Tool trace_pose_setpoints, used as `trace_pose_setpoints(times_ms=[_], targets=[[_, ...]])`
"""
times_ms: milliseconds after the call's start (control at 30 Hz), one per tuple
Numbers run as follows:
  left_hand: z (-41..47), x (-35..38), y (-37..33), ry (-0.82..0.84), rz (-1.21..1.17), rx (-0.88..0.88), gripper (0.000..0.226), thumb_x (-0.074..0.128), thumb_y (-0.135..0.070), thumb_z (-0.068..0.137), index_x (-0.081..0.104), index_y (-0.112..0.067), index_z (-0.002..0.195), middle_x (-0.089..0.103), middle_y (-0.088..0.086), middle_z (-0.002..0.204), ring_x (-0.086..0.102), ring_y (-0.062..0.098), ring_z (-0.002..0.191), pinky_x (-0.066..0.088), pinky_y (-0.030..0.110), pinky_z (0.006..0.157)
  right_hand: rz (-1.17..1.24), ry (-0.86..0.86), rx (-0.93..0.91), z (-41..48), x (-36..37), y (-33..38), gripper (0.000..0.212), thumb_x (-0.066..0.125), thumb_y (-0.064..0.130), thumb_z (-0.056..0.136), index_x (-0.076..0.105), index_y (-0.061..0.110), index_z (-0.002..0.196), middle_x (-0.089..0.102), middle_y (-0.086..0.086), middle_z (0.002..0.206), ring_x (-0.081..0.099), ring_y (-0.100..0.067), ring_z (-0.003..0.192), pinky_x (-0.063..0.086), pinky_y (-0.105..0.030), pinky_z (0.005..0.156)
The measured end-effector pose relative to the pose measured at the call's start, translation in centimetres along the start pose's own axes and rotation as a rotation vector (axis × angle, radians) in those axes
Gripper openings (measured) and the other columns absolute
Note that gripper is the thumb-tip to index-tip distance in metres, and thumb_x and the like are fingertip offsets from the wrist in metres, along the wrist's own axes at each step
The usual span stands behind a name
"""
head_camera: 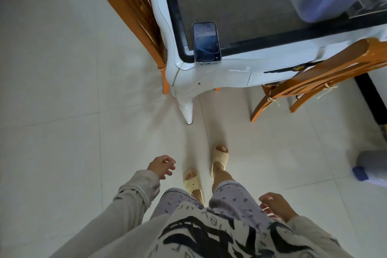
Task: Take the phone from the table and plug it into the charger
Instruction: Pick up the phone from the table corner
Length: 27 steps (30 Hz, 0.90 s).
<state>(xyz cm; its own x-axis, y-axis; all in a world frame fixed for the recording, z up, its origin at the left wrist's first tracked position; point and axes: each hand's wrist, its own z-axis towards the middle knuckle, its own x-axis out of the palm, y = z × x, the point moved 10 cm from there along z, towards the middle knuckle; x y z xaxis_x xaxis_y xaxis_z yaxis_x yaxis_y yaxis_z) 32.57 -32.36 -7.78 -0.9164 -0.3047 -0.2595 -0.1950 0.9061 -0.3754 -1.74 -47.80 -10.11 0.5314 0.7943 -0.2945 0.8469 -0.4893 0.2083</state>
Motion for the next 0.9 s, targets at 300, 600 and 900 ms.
trace_pose_setpoints(times_ms=[300, 600, 900], targets=[[1.2, 2.8, 2.5, -0.018, -0.094, -0.231, 0.017, 0.044, -0.009, 0.091, 0.054, -0.011, 0.076, 0.056, 0.005, 0.07, 0.049, 0.019, 0.056, 0.033, 0.023, 0.053, -0.104, 0.067, -0.153, 3.2, -4.4, 13.0, 0.012, 0.048, 0.005, 0.09, 0.055, 0.005, 0.08, 0.056, -0.008, 0.065, 0.049, -0.018, 0.052, 0.036, -0.023, 0.046], [1.9, 4.6, -0.2, -0.039, -0.195, -0.282, 0.02, 0.046, -0.01, 0.09, 0.052, -0.014, 0.071, 0.058, 0.004, 0.07, 0.051, 0.018, 0.058, 0.034, 0.023, 0.056, -0.21, 0.094, -0.254, 5.0, -7.0, 20.9, 0.017, 0.044, 0.003, 0.09, 0.057, 0.007, 0.081, 0.056, -0.007, 0.065, 0.051, -0.017, 0.051, 0.037, -0.022, 0.046], [3.1, 1.8, -11.3, -0.034, -0.434, -0.11, 0.021, 0.046, -0.012, 0.09, 0.054, -0.015, 0.071, 0.057, 0.004, 0.071, 0.051, 0.017, 0.058, 0.038, 0.023, 0.052, -0.249, 0.075, -0.219, 5.1, -7.1, 21.1, 0.016, 0.044, 0.001, 0.089, 0.056, 0.005, 0.079, 0.056, -0.008, 0.063, 0.049, -0.018, 0.05, 0.037, -0.022, 0.045]])
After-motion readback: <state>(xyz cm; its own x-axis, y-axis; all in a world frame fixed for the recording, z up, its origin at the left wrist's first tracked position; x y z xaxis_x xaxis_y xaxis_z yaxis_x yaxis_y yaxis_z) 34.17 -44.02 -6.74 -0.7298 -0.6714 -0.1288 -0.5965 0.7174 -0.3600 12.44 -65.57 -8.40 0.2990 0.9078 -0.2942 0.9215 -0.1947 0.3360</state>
